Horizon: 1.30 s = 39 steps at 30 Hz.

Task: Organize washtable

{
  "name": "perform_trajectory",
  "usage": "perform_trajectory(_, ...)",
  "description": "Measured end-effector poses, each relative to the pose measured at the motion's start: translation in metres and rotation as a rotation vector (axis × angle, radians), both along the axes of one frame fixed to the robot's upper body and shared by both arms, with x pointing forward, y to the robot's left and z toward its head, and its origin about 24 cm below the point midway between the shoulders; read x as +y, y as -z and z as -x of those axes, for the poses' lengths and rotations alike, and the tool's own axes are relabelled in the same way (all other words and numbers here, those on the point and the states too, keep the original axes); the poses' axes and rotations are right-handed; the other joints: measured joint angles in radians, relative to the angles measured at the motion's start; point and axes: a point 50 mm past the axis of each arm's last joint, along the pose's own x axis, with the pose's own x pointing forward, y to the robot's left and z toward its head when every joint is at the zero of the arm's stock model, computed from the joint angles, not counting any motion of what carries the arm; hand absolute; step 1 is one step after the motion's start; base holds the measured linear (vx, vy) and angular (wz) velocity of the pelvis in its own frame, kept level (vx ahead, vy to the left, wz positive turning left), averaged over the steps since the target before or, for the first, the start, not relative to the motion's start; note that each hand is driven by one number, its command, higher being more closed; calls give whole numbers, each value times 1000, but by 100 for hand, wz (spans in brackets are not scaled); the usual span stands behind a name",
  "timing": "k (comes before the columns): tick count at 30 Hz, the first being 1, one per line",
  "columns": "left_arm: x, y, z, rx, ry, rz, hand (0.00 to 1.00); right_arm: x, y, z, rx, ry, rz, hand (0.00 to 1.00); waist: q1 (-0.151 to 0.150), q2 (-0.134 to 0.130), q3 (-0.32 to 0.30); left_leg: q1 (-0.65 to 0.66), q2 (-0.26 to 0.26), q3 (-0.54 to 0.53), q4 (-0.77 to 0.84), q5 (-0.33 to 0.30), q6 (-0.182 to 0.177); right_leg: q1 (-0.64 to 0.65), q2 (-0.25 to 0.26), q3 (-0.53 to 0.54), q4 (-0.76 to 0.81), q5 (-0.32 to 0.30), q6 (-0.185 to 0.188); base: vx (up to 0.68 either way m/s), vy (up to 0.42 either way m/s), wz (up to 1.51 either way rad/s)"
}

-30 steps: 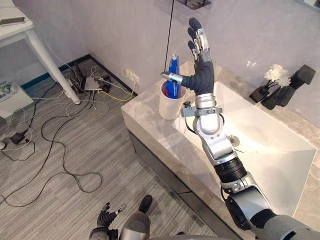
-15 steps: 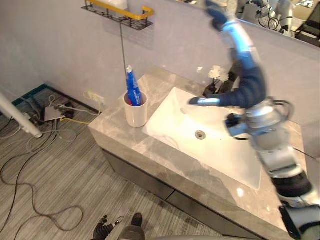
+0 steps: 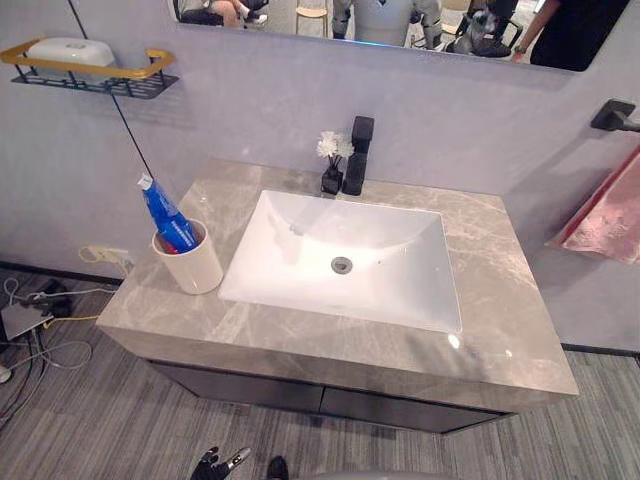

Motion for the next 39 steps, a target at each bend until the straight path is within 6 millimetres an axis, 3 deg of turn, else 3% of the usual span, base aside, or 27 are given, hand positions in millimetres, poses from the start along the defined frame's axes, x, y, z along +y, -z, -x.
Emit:
perform_trajectory(1, 0, 0, 0, -1, 1, 3, 0, -1, 29, 10, 66, 50, -122, 0, -2, -1, 0, 0, 1, 9, 0, -4, -1, -3, 0, 7, 1, -1, 1, 36, 6, -16)
perform_trajectory(4, -3, 0, 1, -17, -46, 22, 0, 14, 83, 33, 189, 128, -356, 0, -3, 10, -2, 3, 2, 41, 6, -14, 3, -20, -2, 31, 16, -5, 0, 46, 9, -26)
perform_trajectory(10, -11, -4, -1, -85, -162, 67, 0, 54, 129, 35, 292, 10, -607, 0, -13, 38, 0, 54, 5, 124, 6, -61, 4, -16, -9, 89, 50, -25, 8, 48, 27, -37)
perform_trajectory(13, -29, -5, -15, -145, -178, 122, 0, 77, 169, 38, 401, -60, -780, 0, -7, 36, 3, 84, 14, 179, 6, -73, 4, -14, -15, 88, 83, -49, 12, 66, 19, -9)
perform_trajectory(15, -39, -6, -24, -169, -167, 148, 0, 101, 207, 49, 542, -102, -935, 0, 14, 37, 5, 97, 17, 194, 6, -73, -3, 1, -15, 87, 94, -61, 12, 100, 5, -11)
perform_trajectory(19, -42, -6, -25, -165, -153, 146, 0, 136, 257, 73, 773, -179, -1155, 0, 20, 48, 10, 108, 17, 194, 6, -83, -10, 17, -17, 76, 97, -80, 16, 94, -1, 4)
perform_trajectory(22, -44, -4, -28, -159, -147, 149, 0, 147, 275, 93, 861, -175, -1258, 0, 42, 50, 12, 108, 16, 191, 6, -84, -12, 23, -18, 67, 96, -89, 17, 88, -9, 12)
perform_trajectory(25, -44, -3, -29, -144, -122, 146, 0, 156, 287, 106, 923, -190, -1332, 0, 43, 50, 20, 125, 16, 161, 6, -83, -13, 58, -19, 34, 91, -95, 24, 59, -19, 26)
perform_trajectory(29, -44, -2, -29, -135, -98, 144, 0, 161, 298, 112, 979, -188, -1395, 0, 48, 48, 20, 125, 13, 139, 6, -82, -15, 71, -19, 17, 76, -95, 24, -13, -19, 15)
perform_trajectory(39, -36, -2, -38, -125, -46, 116, 0, 164, 311, 96, 1034, -215, -1420, 0, 46, 19, 53, 121, 0, 89, 6, -79, -15, 91, -18, -20, 49, -93, 24, -2, -10, 11)
